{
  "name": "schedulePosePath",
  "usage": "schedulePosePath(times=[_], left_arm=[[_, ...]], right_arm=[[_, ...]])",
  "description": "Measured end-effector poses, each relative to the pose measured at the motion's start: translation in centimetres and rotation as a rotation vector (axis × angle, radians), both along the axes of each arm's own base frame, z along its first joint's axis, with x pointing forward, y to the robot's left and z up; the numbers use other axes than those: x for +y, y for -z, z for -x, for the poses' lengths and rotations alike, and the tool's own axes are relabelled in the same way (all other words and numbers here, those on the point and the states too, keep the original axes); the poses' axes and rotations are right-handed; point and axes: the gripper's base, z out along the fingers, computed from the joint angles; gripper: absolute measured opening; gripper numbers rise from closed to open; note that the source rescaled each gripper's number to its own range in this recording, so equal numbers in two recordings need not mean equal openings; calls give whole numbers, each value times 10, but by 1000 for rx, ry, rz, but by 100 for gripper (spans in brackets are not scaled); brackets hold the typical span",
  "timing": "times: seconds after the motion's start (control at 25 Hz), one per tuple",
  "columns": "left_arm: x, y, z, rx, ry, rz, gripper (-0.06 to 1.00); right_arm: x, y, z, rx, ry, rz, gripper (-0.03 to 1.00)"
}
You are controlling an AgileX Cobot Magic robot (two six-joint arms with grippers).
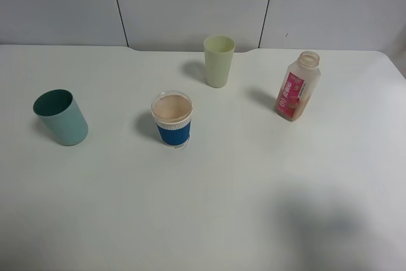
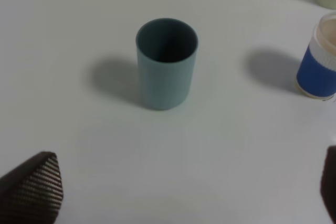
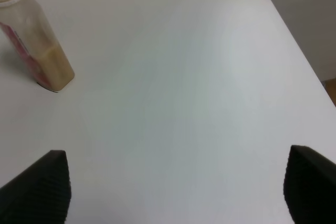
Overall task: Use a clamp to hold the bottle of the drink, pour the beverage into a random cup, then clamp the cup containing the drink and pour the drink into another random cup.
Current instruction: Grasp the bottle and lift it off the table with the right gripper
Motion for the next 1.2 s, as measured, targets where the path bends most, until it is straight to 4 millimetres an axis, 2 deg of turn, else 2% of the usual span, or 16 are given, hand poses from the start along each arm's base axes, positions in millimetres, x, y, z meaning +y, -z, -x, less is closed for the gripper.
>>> schedulePosePath(times=[1.2], left_arm=[[0,0,0,0,0,0,100]], right_arm=[[0,-1,0,-8,-7,10,68]])
